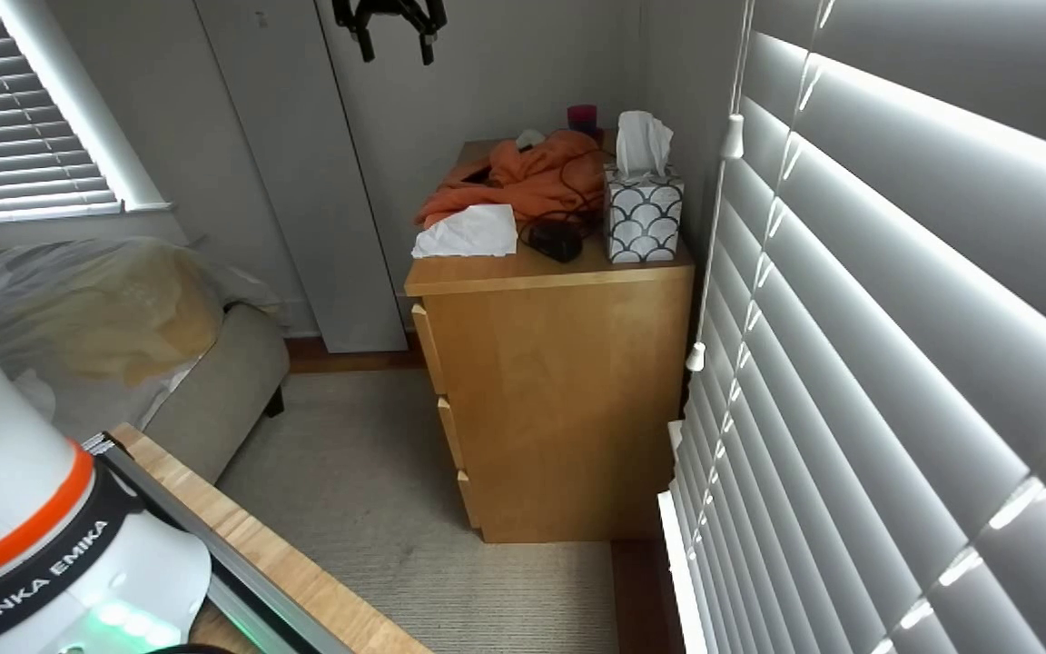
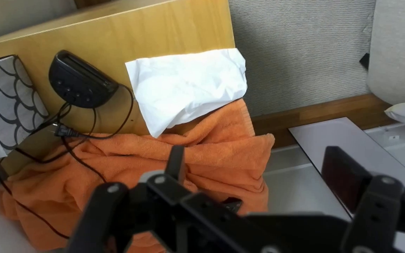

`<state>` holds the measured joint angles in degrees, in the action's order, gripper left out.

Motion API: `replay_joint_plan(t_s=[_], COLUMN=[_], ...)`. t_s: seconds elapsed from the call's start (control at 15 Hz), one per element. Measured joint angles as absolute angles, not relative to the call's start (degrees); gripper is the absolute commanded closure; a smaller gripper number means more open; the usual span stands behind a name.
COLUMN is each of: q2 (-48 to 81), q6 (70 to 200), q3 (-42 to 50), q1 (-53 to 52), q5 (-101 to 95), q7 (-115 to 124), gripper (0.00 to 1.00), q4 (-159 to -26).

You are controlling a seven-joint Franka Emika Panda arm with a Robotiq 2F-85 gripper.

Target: Pick up the remote from the orange towel and place it on the white paper towel

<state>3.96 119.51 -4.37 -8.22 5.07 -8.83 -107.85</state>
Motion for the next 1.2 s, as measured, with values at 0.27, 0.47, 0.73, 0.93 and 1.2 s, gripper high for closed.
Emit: replay_joint_plan(t_s=[0.27, 0.47, 0.73, 0.93, 1.2], q2=[8.4, 15.9, 27.4, 34.8, 42.8], q6=[120.6, 120.5, 120.6, 120.6, 120.6], q3=[-4.4, -4.4, -4.5, -6.6, -8.1], q1=[-7.2, -5.7, -5.1, -5.4, -7.3], q5=[5.9, 5.4, 4.3, 1.4, -3.9], q7=[-21.4, -31.8, -43.7, -49.6, -56.2], gripper=[0.00, 0.00, 0.00, 0.00, 0.00], q4=[-103.0, -95.4, -83.7, -75.8, -66.6])
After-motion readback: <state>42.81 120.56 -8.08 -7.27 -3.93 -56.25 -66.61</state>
